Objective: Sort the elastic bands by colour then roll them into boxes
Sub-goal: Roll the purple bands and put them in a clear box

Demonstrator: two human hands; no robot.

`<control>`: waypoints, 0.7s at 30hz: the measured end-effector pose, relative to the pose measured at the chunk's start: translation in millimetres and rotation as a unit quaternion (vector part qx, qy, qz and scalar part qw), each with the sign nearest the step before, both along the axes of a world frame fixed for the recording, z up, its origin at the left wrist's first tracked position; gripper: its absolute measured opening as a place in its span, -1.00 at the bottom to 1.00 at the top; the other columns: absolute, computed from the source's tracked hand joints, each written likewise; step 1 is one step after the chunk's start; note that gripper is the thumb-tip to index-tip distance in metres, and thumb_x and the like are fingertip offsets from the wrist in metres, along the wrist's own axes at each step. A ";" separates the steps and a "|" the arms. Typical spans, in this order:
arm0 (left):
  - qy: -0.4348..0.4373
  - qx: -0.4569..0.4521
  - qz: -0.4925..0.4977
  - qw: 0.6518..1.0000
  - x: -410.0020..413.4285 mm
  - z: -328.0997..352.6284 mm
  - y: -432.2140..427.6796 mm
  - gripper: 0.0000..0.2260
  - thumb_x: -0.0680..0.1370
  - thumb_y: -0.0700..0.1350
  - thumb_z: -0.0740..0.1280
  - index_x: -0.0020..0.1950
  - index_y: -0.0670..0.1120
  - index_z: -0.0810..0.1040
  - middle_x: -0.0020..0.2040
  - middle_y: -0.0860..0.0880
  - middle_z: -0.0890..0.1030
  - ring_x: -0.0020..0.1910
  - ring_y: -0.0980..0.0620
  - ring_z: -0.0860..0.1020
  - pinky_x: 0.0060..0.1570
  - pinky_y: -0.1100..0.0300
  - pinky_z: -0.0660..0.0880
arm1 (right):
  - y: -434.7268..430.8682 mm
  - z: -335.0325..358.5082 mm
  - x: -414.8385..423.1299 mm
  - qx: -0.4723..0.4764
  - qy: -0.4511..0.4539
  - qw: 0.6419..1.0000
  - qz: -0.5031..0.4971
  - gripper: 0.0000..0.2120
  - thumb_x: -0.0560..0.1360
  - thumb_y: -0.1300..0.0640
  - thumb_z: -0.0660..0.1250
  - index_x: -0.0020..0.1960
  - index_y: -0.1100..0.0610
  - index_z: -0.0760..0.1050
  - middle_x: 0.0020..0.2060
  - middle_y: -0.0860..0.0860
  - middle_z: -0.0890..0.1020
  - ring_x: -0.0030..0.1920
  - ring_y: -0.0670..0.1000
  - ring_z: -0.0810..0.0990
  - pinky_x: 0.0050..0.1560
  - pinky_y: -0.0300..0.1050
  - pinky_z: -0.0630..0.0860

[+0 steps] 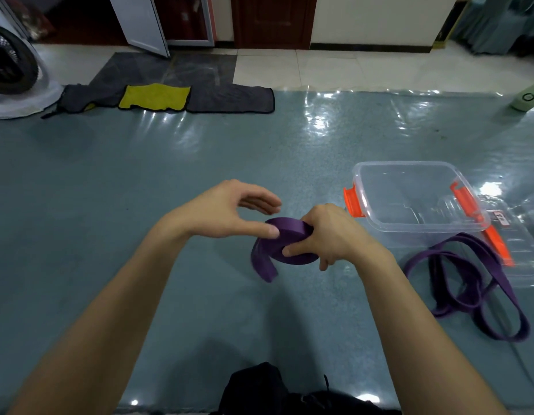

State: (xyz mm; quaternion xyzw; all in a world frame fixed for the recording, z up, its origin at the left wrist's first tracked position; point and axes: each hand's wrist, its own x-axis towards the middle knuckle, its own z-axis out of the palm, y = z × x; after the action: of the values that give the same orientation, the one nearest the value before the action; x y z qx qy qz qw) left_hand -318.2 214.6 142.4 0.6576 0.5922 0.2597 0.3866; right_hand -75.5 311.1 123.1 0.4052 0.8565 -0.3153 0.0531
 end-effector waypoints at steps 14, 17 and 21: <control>0.141 0.101 -0.012 0.985 16.9 27.2 15.4 -0.78 0.44 0.12 0.61 0.03 0.08 0.80 -0.14 0.18 0.78 -0.10 0.24 0.74 0.06 0.05 0.72 | 6.1 18.4 5.3 -0.022 0.071 0.997 -0.024 -0.70 0.35 -0.21 0.66 -0.16 -0.01 0.71 -0.43 -0.02 0.72 -0.49 0.03 0.72 -0.45 -0.10 0.65; 0.066 0.089 0.010 0.994 11.8 19.2 17.4 -0.83 0.47 -0.05 0.69 0.02 0.03 0.81 -0.13 0.09 0.80 -0.10 0.10 0.78 0.08 -0.05 0.73 | 5.4 21.3 3.4 -0.005 0.071 0.997 -0.019 -0.70 0.36 -0.20 0.66 -0.17 0.00 0.69 -0.45 -0.02 0.71 -0.52 0.02 0.70 -0.51 -0.19 0.59; 0.022 0.069 0.020 0.997 9.3 16.0 17.3 -0.77 0.43 -0.05 0.72 0.04 0.05 0.80 -0.10 0.08 0.80 -0.07 0.08 0.78 0.12 -0.01 0.72 | 5.9 26.6 4.5 -0.007 0.079 0.997 -0.015 -0.69 0.35 -0.19 0.68 -0.15 0.00 0.71 -0.43 -0.03 0.72 -0.51 0.02 0.71 -0.47 -0.13 0.65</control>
State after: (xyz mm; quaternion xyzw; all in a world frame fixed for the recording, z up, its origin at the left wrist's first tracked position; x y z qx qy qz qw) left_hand -308.9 231.8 158.4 0.6765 0.5941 0.2928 0.3219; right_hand -71.0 317.0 149.7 0.3916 0.8496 -0.3530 -0.0162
